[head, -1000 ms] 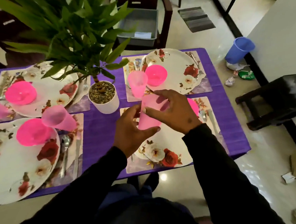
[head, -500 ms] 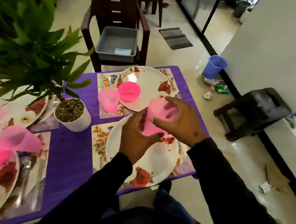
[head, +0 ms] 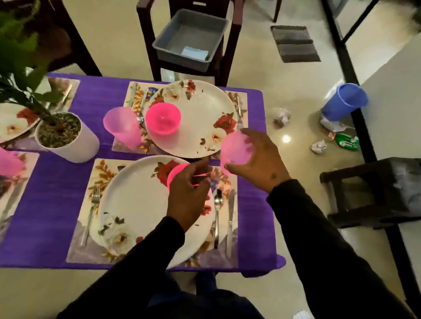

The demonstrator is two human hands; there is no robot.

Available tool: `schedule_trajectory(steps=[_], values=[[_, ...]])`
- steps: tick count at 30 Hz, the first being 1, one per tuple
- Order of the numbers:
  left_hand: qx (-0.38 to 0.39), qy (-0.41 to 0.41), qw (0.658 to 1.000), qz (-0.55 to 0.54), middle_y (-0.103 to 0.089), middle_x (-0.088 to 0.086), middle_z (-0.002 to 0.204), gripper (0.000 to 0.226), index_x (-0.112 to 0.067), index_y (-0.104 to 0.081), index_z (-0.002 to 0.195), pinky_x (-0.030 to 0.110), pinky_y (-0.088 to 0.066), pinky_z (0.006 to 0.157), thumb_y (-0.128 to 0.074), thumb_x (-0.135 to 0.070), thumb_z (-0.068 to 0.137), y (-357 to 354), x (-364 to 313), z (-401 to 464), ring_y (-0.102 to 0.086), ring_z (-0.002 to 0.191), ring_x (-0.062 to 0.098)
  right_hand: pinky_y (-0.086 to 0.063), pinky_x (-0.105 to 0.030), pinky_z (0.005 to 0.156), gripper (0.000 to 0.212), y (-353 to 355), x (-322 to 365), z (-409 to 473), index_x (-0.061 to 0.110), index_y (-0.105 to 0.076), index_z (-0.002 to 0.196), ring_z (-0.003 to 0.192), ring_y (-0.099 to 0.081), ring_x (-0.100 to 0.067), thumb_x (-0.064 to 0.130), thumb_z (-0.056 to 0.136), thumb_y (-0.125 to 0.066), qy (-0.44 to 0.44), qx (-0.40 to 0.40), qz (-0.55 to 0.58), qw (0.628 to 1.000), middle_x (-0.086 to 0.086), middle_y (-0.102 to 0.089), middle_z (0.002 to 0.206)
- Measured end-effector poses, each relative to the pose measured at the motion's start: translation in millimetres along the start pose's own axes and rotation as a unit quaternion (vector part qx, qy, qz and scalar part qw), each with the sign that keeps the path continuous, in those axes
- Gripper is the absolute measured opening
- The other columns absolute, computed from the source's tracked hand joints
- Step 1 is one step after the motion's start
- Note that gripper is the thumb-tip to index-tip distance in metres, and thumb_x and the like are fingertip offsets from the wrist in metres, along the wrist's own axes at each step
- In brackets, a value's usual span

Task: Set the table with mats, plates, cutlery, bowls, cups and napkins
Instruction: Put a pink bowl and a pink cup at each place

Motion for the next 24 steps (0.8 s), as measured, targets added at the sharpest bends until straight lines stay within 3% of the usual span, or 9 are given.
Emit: schedule_trajectory(steps=[4,10,15,19,24], values=[[0.003,0.029,0.999,-0.013,-0.067,-0.013,0.107,0.042,-0.014,-0.062,0.131,0.008,-0.05,0.083,-0.06,0.003,0.093,-11,7,-3,-0.064,0.103,-0.002,-0.046,-0.037,0.1,0.095,-28,-8,3,0.02,-0.039,0.146,0.12,-0.051,-0.028,0.037,0.067,-0.088,0.007,0.06,-0.017,0.998,-0.008,-0.047,0.135],[0.067,0.076,0.995,0.008,-0.066,-0.004,0.126,0.055,-0.016,-0.053,0.143,0.015,-0.056,0.079,-0.051,0.006,0.093,-33,25,8,-0.063,0.111,0.003,-0.045,-0.033,0.095,0.093,-46,-15,4,0.019,-0.037,0.145,0.122,-0.049,-0.027,0.035,0.069,-0.088,-0.006,0.063,-0.014,0.998,-0.008,-0.043,0.139],[0.061,0.097,0.993,0.005,-0.07,-0.005,0.121,0.047,-0.021,-0.057,0.14,0.02,-0.057,0.068,-0.052,-0.002,0.098,-35,32,10,-0.07,0.095,0.008,-0.042,-0.031,0.096,0.093,-57,-18,3,0.018,-0.035,0.147,0.126,-0.046,-0.027,0.032,0.072,-0.086,-0.02,0.087,-0.023,0.996,-0.009,-0.042,0.141],[0.058,0.105,0.993,0.01,-0.071,-0.005,0.12,0.047,-0.021,-0.058,0.139,0.033,-0.063,0.078,-0.05,0.0,0.097,-34,36,8,-0.071,0.091,0.003,-0.043,-0.036,0.101,0.093,-62,-20,0,0.018,-0.033,0.148,0.128,-0.045,-0.028,0.033,0.073,-0.086,-0.031,0.092,-0.028,0.995,-0.009,-0.04,0.142],[0.06,0.109,0.992,0.013,-0.071,-0.007,0.117,0.049,-0.02,-0.058,0.138,0.039,-0.063,0.075,-0.05,0.002,0.096,-35,35,5,-0.07,0.087,0.002,-0.045,-0.038,0.101,0.091,-61,-17,-2,0.018,-0.034,0.147,0.127,-0.045,-0.029,0.031,0.073,-0.085,-0.037,0.094,-0.029,0.995,-0.009,-0.041,0.141]])
Point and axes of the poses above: each hand's wrist, its own z-axis towards the middle knuckle, its own y-axis out of the back of the hand, x = y × z, the point moved 10 cm from there along z, towards the middle knuckle
